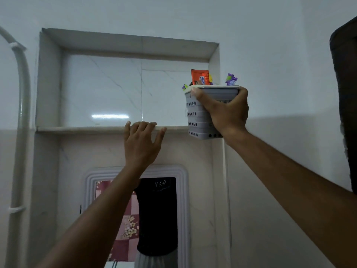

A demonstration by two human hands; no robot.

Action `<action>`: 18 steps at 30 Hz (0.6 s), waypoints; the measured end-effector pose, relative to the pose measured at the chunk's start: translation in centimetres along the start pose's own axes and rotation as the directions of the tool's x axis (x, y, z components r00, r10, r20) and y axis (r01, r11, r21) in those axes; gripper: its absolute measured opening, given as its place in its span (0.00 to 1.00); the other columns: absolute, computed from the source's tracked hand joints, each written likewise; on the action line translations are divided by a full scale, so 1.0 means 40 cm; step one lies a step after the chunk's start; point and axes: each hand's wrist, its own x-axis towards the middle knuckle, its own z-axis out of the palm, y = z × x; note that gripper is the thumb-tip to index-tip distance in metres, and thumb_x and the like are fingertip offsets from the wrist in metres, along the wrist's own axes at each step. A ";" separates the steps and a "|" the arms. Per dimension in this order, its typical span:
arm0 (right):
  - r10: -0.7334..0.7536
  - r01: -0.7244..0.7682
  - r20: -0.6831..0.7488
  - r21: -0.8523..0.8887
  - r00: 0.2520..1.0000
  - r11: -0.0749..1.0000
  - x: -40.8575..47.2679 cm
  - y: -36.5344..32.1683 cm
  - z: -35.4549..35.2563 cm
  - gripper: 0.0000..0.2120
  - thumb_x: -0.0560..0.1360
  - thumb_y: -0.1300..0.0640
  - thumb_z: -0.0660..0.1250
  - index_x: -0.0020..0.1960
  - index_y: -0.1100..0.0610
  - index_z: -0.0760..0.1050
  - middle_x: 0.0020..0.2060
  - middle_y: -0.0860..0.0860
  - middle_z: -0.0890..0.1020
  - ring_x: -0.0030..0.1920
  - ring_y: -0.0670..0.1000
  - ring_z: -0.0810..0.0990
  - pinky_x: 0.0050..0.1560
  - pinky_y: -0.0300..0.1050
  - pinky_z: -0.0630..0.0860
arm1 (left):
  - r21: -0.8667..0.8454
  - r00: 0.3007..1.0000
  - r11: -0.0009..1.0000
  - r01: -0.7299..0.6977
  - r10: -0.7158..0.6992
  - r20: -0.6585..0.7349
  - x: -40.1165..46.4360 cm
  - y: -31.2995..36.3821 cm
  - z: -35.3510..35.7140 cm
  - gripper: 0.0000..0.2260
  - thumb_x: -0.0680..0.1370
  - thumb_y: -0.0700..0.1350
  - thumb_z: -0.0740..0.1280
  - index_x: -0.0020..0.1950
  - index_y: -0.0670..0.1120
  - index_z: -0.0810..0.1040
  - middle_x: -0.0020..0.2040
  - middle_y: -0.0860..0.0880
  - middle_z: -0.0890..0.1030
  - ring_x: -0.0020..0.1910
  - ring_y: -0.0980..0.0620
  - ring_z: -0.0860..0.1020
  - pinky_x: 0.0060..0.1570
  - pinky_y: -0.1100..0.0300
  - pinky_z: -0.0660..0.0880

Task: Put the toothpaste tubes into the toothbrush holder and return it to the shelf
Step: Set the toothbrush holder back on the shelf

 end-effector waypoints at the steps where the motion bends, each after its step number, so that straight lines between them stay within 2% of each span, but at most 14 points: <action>1: -0.013 0.013 -0.014 0.001 1.000 1.000 0.006 -0.001 0.017 0.52 0.54 0.25 0.85 0.68 0.49 0.72 0.60 0.43 0.83 0.59 0.48 0.84 0.62 0.48 0.83 | -0.002 1.000 1.000 -0.002 0.002 -0.004 0.001 -0.001 0.002 0.23 0.85 0.66 0.61 0.66 0.51 0.83 0.60 0.52 0.84 0.69 0.47 0.77 0.83 0.45 0.54; 7: -0.097 0.094 -0.051 -0.054 0.994 0.994 0.057 0.009 0.129 0.54 0.55 0.22 0.82 0.70 0.51 0.71 0.61 0.45 0.81 0.62 0.51 0.83 0.60 0.51 0.84 | -0.005 1.000 1.000 -0.010 0.010 -0.002 0.002 -0.006 0.010 0.24 0.85 0.67 0.60 0.66 0.51 0.83 0.61 0.52 0.84 0.69 0.47 0.77 0.83 0.44 0.56; 13: -0.021 0.022 0.016 -0.096 1.000 0.995 0.105 0.084 0.210 0.59 0.59 0.23 0.83 0.76 0.54 0.67 0.66 0.48 0.80 0.65 0.51 0.82 0.66 0.53 0.83 | -0.004 1.000 1.000 -0.013 0.012 -0.008 0.006 -0.006 0.012 0.24 0.85 0.67 0.60 0.65 0.51 0.83 0.61 0.51 0.85 0.68 0.46 0.78 0.83 0.44 0.57; 15: -0.021 0.027 0.046 -0.154 0.999 0.988 0.110 0.104 0.225 0.62 0.61 0.23 0.82 0.81 0.56 0.63 0.71 0.51 0.77 0.71 0.55 0.78 0.70 0.57 0.80 | -0.003 1.000 1.000 -0.012 0.012 -0.008 0.005 -0.007 0.012 0.24 0.85 0.66 0.60 0.65 0.50 0.83 0.61 0.51 0.85 0.68 0.46 0.78 0.83 0.44 0.56; 18: 0.036 0.017 0.177 -0.293 0.984 0.956 0.107 0.128 0.238 0.67 0.69 0.27 0.79 0.89 0.58 0.47 0.83 0.57 0.65 0.82 0.60 0.65 0.80 0.61 0.69 | 0.003 1.000 1.000 -0.008 0.008 -0.017 0.004 -0.006 0.011 0.24 0.85 0.66 0.60 0.65 0.50 0.84 0.60 0.52 0.85 0.68 0.47 0.78 0.83 0.44 0.56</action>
